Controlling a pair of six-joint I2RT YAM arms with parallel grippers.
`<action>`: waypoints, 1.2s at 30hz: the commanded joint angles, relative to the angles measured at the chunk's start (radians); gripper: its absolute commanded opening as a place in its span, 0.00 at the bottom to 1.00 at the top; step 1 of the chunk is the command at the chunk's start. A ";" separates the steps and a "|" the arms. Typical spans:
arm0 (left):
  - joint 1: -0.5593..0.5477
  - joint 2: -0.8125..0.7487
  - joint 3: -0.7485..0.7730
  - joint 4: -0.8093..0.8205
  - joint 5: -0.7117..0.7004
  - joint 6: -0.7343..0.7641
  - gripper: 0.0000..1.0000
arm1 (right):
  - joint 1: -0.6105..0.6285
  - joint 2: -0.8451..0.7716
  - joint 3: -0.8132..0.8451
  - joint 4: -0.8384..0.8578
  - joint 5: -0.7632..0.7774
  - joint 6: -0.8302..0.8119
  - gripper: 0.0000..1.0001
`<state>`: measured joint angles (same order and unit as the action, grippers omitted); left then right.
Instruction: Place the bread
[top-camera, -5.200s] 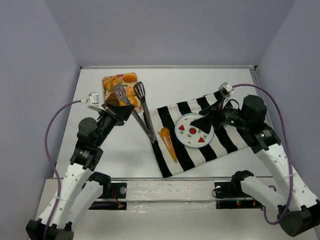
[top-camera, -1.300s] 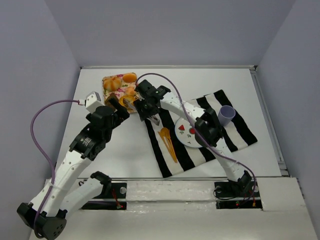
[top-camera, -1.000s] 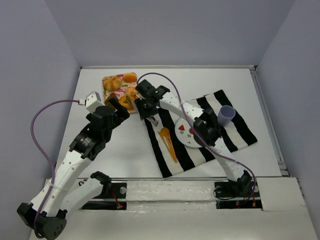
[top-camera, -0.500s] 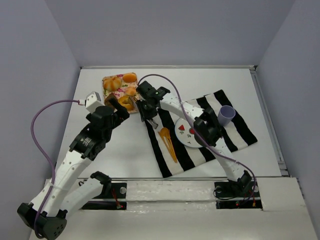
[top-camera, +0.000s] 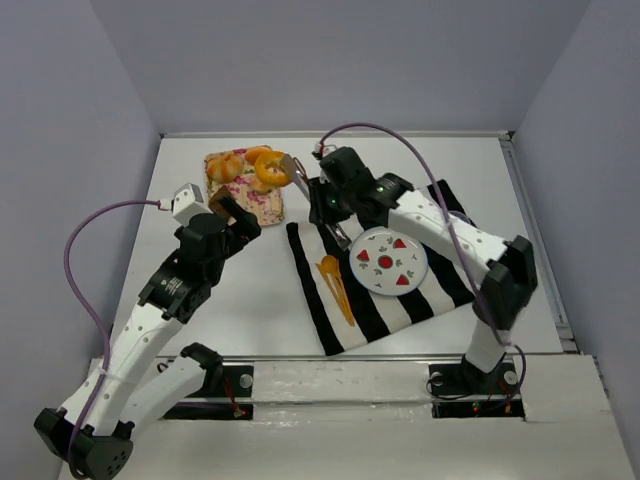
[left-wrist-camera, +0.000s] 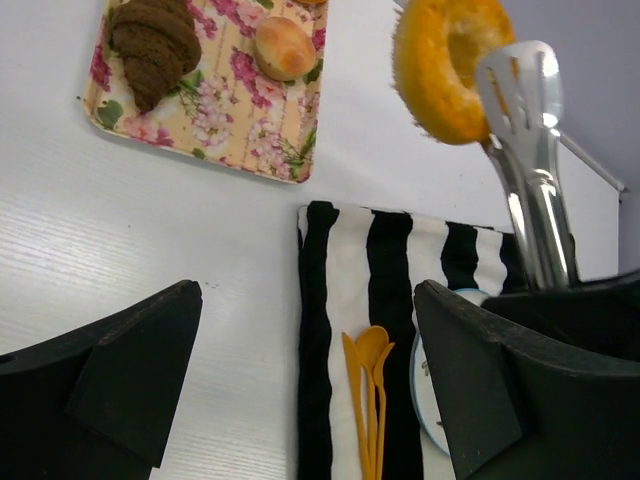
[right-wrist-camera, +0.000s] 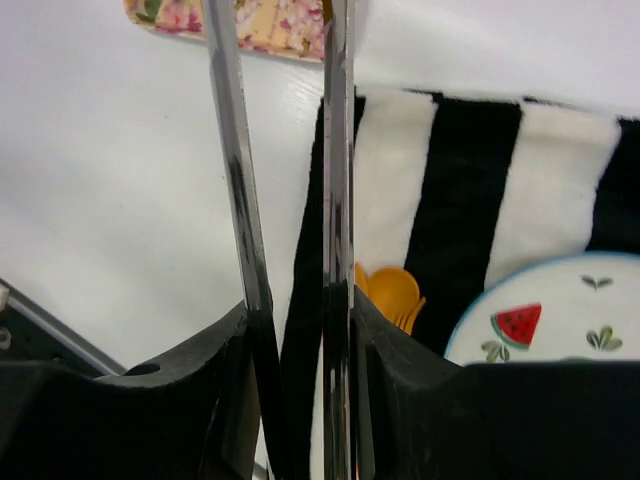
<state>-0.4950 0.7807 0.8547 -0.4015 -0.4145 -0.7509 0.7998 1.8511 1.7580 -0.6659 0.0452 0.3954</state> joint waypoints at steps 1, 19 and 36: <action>0.007 -0.005 -0.025 0.091 0.046 0.025 0.99 | -0.022 -0.257 -0.292 0.094 0.097 0.080 0.07; 0.009 0.112 -0.051 0.162 0.154 0.056 0.99 | -0.054 -0.773 -0.907 -0.195 0.080 0.375 0.12; 0.009 0.107 -0.042 0.153 0.151 0.062 0.99 | -0.054 -0.768 -0.816 -0.265 0.237 0.384 0.61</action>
<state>-0.4889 0.8955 0.8093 -0.2729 -0.2642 -0.7074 0.7471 1.1130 0.8764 -0.9134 0.2092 0.7780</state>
